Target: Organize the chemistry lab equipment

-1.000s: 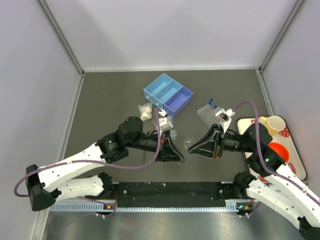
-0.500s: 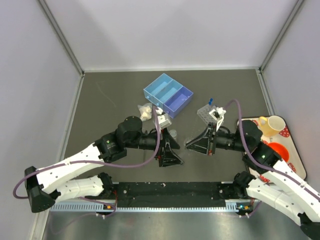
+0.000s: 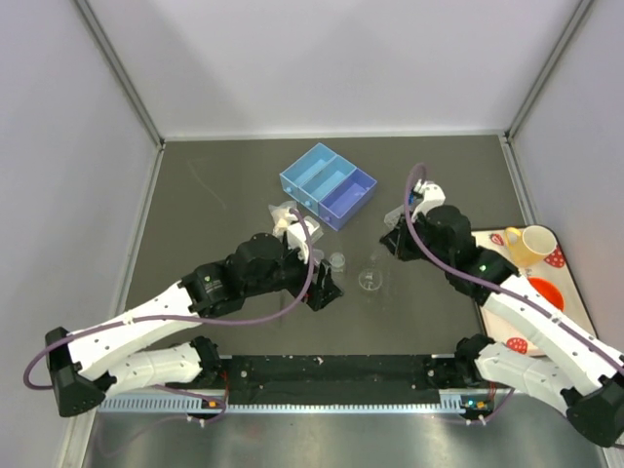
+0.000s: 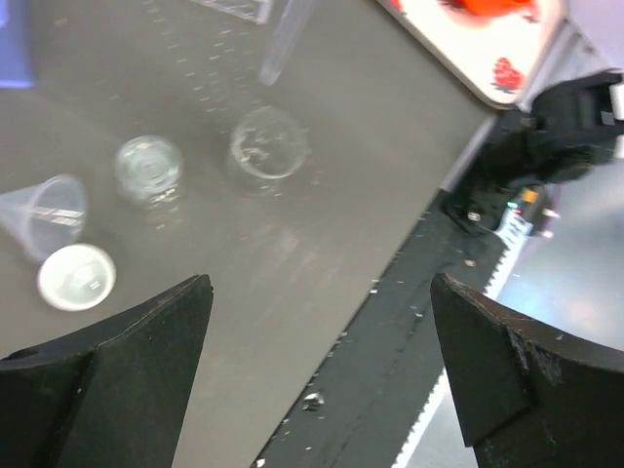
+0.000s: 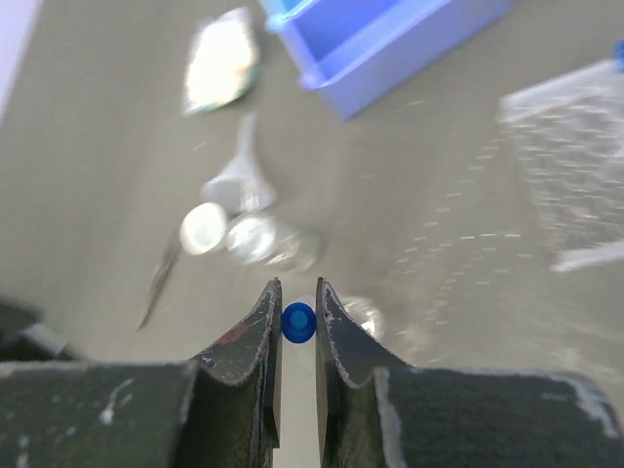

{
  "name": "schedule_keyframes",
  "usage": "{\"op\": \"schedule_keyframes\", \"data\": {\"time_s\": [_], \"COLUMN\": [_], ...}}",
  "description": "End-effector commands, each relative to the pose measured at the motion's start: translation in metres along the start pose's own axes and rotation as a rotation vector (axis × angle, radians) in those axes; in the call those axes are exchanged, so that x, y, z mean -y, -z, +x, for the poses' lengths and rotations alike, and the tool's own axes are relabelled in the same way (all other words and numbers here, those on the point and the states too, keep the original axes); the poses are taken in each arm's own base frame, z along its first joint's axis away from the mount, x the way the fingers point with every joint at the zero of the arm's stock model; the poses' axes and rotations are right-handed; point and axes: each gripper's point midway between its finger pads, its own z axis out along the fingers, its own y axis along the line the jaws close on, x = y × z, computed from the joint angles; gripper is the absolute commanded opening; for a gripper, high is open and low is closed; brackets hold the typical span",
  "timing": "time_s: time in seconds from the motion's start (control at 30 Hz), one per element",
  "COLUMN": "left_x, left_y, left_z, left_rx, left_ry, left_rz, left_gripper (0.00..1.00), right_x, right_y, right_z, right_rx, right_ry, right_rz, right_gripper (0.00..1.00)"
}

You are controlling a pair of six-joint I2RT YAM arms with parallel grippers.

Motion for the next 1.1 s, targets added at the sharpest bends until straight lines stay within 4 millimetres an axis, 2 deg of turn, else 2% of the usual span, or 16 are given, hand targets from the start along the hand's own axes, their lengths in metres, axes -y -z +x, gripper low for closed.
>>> {"op": "schedule_keyframes", "data": {"time_s": [0.0,0.07,0.23,0.5,0.7,1.07], "left_x": [-0.043,-0.053,-0.059,-0.056,-0.054,-0.058], "left_y": [0.008,0.007,0.003,-0.001,-0.005,-0.001], "left_z": [0.004,0.011,0.026,0.044,0.058,0.066], "left_rx": [0.058,0.053,0.036,0.009,-0.004,0.001], "left_ry": [-0.009,0.001,0.011,0.029,0.032,0.032], "left_rz": [-0.227,-0.271,-0.311,-0.310,-0.309,-0.322], "left_gripper": [0.99,0.99,0.99,0.99,0.99,0.99], "right_x": [0.074,0.095,0.150,0.183,0.203,0.215], "right_y": [-0.001,-0.004,0.003,-0.004,-0.025,-0.054], "right_z": [-0.049,-0.055,-0.065,-0.076,-0.074,-0.072], "right_rx": [0.171,0.195,0.272,0.288,0.276,0.247], "right_ry": [-0.086,-0.138,-0.213,-0.209,-0.238,-0.238], "right_rz": [0.334,0.404,0.636,0.781,0.822,0.824], "right_gripper": [0.00,0.00,0.00,0.00,0.00,0.00]}}
